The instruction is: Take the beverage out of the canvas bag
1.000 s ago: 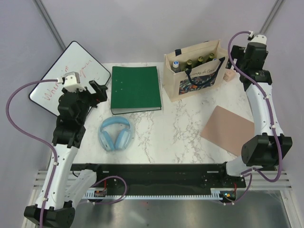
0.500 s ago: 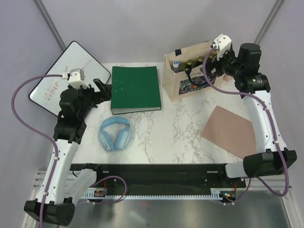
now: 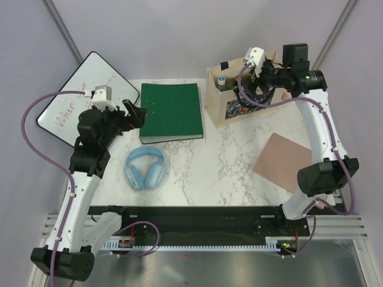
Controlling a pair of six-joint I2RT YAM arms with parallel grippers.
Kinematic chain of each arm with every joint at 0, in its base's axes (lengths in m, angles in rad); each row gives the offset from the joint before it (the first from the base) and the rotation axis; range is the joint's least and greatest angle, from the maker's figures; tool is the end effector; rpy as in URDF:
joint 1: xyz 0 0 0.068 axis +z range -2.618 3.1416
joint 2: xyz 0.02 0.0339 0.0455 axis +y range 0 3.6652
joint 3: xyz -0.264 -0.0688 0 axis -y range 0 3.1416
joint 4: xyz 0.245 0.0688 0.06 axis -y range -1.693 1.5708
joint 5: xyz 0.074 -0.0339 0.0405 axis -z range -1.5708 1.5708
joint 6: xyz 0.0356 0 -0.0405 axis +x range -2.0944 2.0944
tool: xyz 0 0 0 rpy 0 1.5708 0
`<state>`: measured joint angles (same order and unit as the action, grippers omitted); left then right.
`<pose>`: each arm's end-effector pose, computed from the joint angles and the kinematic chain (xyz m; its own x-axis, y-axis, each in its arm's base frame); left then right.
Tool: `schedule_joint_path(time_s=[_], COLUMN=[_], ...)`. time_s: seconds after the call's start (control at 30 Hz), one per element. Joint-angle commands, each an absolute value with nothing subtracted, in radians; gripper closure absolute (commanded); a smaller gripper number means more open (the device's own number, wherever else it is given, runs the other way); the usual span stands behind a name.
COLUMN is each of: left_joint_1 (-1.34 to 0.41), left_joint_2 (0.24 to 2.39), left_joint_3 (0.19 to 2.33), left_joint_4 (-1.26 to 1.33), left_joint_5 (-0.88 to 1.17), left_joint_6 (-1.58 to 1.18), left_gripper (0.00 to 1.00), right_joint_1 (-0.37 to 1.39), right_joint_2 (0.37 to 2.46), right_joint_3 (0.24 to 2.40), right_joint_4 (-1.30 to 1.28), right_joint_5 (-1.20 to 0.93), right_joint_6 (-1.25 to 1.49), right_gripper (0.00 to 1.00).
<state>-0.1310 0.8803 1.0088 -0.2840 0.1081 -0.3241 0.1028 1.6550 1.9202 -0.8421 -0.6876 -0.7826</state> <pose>0.1930 -0.0293 0.3910 -0.2206 -0.2903 -0.9312 0.1744 0.9276 -0.3305 0.3438 0.0582 0.4433 0.0443 -0.5432 -0.8384 -0.8140 0.4669 -0.3455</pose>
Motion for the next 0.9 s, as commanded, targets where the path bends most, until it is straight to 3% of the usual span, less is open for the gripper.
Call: schedule_joint_path(time_s=[0.0, 0.57, 0.87], left_joint_1=[-0.13, -0.13, -0.13], left_joint_2=[0.871, 0.839, 0.847], left_joint_3=[1.011, 0.986, 1.008], left_joint_4=[-0.275, -0.301, -0.331], left_joint_5=[0.164, 0.184, 0.193], left_joint_6=[-0.345, -0.354, -0.342], left_gripper=[0.0, 0.0, 0.0], right_joint_1=[0.19, 0.318, 0.319], right_joint_2=[1.721, 1.945, 2.016], right_joint_3=[2.016, 2.19, 2.227], right_joint_4=[-1.042, -1.068, -1.042], right_joint_5=[-0.666, -0.469, -0.489], right_joint_6=[-1.017, -1.173, -1.201], right_gripper=[0.02, 0.02, 0.14])
